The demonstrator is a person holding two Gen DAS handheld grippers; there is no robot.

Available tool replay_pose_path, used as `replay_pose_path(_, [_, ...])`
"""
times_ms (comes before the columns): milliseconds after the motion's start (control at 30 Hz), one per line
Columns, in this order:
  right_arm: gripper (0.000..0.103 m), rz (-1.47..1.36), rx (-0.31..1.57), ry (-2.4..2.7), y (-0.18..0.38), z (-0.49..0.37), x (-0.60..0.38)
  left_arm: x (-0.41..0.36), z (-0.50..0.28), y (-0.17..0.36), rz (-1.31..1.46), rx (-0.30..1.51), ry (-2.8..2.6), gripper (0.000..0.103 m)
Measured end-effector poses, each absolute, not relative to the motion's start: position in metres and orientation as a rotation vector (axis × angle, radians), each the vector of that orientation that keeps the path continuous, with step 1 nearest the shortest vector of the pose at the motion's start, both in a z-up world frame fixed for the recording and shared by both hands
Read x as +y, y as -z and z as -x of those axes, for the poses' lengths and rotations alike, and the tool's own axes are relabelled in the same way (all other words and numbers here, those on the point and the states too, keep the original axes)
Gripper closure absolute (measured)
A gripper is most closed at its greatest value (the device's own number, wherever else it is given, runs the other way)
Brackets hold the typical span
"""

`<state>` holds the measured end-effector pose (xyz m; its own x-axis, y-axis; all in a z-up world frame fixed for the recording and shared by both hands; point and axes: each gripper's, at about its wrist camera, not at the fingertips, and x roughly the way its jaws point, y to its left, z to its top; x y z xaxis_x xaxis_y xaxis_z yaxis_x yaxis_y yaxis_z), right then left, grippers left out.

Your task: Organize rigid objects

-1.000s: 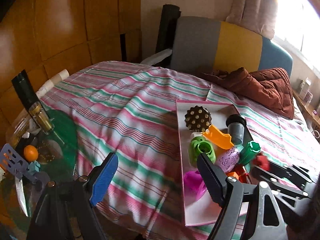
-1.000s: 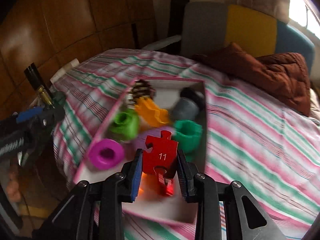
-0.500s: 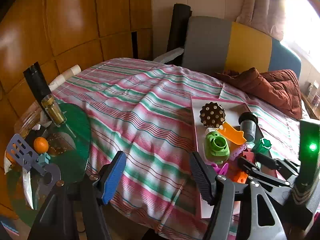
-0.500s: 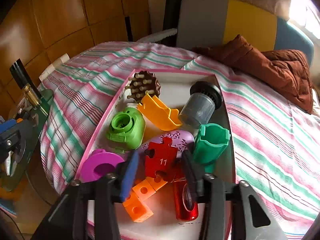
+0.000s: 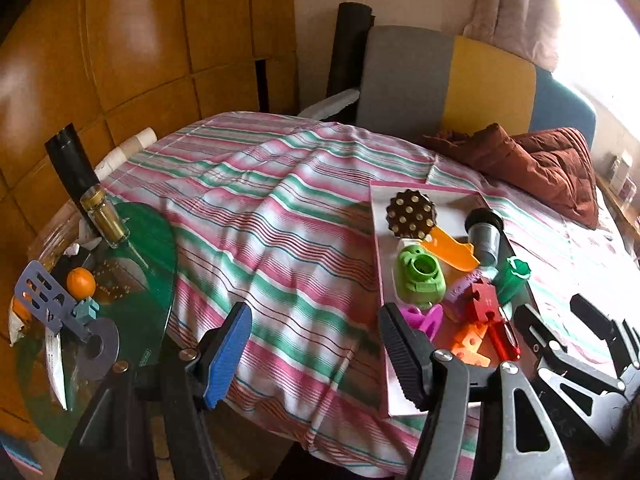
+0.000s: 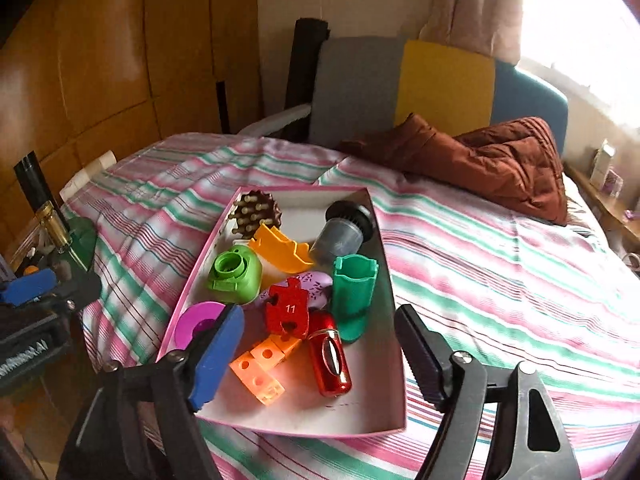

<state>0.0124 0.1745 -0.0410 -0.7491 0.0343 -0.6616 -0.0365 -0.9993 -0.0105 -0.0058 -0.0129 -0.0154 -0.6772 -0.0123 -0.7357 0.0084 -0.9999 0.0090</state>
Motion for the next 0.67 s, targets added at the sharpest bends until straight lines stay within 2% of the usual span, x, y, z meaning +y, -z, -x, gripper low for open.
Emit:
replay_pose_path(333, [0.022,1.056,0.003,-2.918,0.032,-0.029,0.173,-0.006,-0.002,0.010,-1.290,0.006,2.902,0.036])
replay_pose_path(433, [0.022,1.057,0.014,-2.911,0.033,-0.031,0.175,-0.006,-0.004,0.008,-1.247,-0.005,2.918,0.046])
replay_pose_path(667, [0.022,1.065,0.017,-2.912,0.036,-0.029,0.173,-0.010,-0.005,0.002,-1.201,0.024,2.941,0.046])
